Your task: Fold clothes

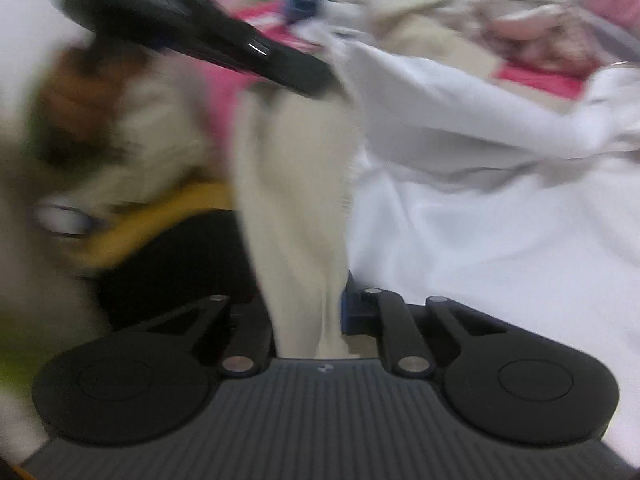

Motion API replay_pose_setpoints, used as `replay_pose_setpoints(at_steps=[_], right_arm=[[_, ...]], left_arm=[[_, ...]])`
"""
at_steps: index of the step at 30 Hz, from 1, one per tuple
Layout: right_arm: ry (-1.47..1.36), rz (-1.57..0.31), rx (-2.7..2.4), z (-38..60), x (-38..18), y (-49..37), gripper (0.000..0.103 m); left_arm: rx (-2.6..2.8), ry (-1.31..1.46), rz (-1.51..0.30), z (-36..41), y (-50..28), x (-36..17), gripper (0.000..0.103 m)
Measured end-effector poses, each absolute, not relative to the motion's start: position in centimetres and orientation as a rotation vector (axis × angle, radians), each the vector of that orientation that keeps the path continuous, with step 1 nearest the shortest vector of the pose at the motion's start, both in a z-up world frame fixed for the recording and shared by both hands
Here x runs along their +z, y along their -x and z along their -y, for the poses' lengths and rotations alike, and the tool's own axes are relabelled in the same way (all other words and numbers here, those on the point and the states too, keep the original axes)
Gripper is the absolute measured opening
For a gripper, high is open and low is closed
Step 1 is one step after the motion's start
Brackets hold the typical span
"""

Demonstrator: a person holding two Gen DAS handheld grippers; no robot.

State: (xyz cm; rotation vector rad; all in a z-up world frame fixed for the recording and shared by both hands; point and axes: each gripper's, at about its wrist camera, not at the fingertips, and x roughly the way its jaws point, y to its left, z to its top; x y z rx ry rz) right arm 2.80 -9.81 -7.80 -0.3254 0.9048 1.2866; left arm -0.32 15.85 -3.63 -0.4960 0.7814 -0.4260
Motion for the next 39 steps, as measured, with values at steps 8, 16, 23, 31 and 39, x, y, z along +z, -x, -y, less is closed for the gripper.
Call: replay_pose_setpoints(at_steps=[8, 16, 23, 31, 39], right_arm=[[0.221, -1.097, 1.303, 9.5, -11.7, -4.4, 0.012], [0.389, -0.900, 1.209, 10.2, -9.3, 0.9, 0.080], [0.317, -0.759, 1.158, 14.6, -5.2, 1.4, 0.083], [-0.120, -0.638, 0.875, 23.0, -4.2, -6.1, 0.082], [-0.188, -0.760, 0.728, 22.6, -8.8, -10.9, 0.034]], left_arm=[[-0.351, 0.305, -0.878, -15.6, 0.6, -4.9, 0.040], [-0.387, 0.225, -0.712, -14.4, -0.9, -1.4, 0.071], [-0.378, -0.059, -0.832, -8.1, -7.8, -3.1, 0.086], [-0.326, -0.266, -0.952, -5.3, -12.9, -7.7, 0.053], [-0.174, 0.035, -0.808, -9.6, -10.0, -5.0, 0.015]])
